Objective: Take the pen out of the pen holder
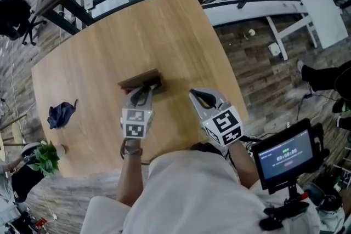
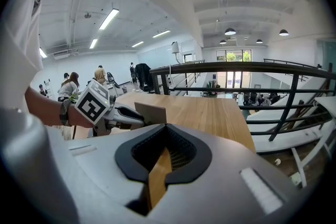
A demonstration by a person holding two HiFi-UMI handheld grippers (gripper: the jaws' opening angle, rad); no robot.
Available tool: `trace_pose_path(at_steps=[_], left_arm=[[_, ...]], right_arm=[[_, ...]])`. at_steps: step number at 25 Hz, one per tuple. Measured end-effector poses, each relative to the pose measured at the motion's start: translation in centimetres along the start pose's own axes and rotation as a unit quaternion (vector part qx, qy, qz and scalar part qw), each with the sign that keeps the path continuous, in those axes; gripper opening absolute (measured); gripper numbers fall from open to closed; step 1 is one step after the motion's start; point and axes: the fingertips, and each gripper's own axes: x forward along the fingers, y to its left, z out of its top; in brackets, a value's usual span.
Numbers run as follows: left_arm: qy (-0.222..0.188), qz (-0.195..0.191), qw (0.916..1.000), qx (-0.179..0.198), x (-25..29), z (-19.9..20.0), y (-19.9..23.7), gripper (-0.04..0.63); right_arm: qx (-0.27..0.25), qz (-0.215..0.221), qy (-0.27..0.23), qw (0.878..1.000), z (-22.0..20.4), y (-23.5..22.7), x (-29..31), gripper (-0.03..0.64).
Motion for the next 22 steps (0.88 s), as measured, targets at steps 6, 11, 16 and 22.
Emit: trace_pose_path(at_steps=[6,11,16,22], left_arm=[[0.005,-0.001,1.0000,-0.004,0.1,0.0,-0.3,0.074],[-0.011,0.009,0.9998,0.013,-0.2,1.2,-0.6,0.066],[-0.019,0.025,0.9994,0.016,-0.9,1.5,0.1,0.064],[-0.037,0.042,0.9982,0.019,-2.1,2.4,0.9,0.064]], right_arm=[[0.000,-0.003,-0.005,1.000,0.1,-0.3,-0.2,0.003],[-0.002,-0.002,-0.013,1.000,0.2,-0.2,-0.4,0.003],[-0.003,-0.001,-0.020,1.000,0.6,-0.1,-0.3,0.003],[-0.007,0.000,-0.033,0.999,1.4,-0.2,-0.3,0.003]])
